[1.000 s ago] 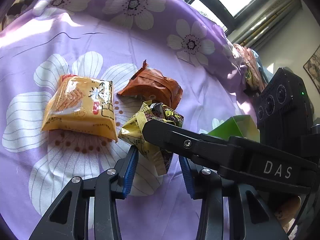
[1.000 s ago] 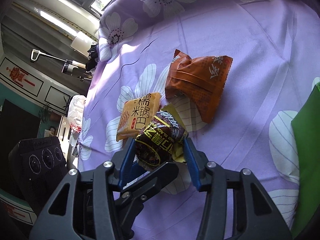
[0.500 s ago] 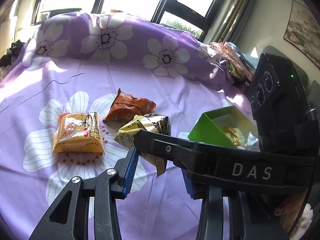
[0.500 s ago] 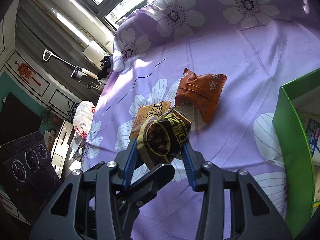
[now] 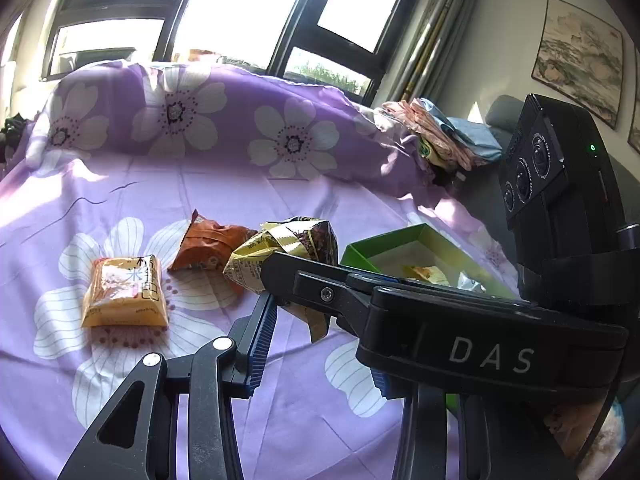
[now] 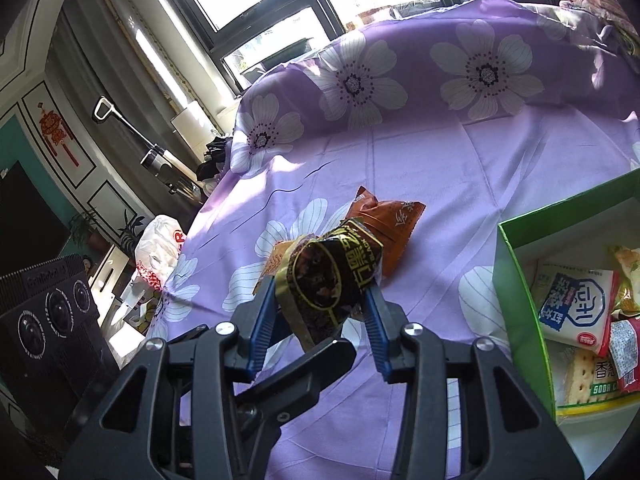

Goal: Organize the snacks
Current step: 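Lift the chocolate packet and carry it over the green box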

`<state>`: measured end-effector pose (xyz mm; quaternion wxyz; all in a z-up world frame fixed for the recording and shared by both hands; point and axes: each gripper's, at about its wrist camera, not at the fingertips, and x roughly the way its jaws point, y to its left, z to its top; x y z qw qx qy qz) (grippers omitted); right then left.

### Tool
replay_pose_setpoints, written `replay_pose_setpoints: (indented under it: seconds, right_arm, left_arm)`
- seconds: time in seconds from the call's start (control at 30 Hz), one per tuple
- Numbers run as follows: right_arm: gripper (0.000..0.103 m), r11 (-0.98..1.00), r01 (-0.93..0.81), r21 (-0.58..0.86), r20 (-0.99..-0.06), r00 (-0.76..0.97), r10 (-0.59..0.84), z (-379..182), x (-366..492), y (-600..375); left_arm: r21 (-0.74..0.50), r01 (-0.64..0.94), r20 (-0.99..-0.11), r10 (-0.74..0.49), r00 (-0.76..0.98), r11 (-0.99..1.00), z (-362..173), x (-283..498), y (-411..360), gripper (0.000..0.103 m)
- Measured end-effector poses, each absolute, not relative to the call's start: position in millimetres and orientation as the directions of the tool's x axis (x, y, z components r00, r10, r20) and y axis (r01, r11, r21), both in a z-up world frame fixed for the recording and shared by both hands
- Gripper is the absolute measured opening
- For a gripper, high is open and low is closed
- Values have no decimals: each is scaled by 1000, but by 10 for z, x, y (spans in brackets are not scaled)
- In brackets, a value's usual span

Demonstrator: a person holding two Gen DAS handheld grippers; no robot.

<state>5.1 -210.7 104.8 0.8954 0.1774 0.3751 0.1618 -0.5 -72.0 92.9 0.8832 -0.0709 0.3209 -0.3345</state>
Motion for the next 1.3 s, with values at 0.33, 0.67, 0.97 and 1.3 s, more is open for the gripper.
replay_pose_setpoints:
  seconds: [0.33,0.67,0.97,1.3]
  right_arm:
    - [42,890,-154,429,-552,735,394,1333,-140,-2380]
    - [42,902,-77,424,-534,783,318,1469,-312,-2802]
    - [42,895,3,447,-530,807,261,1514,-429,-3108]
    - [42,864,102,493,-554,802,222,1428,-518,-3517]
  left_arm:
    - [-277,607,-470,-656,590,745,1225,-122,-997,43]
    - [-281,645,-484,-685,544,711,1321,-82,-1502,43]
    - [-245,684,-505,-693,515,687,1395,-105,-1911,43]
    - [-245,730,-539,-715,444,638,1348,-85,-2327,43]
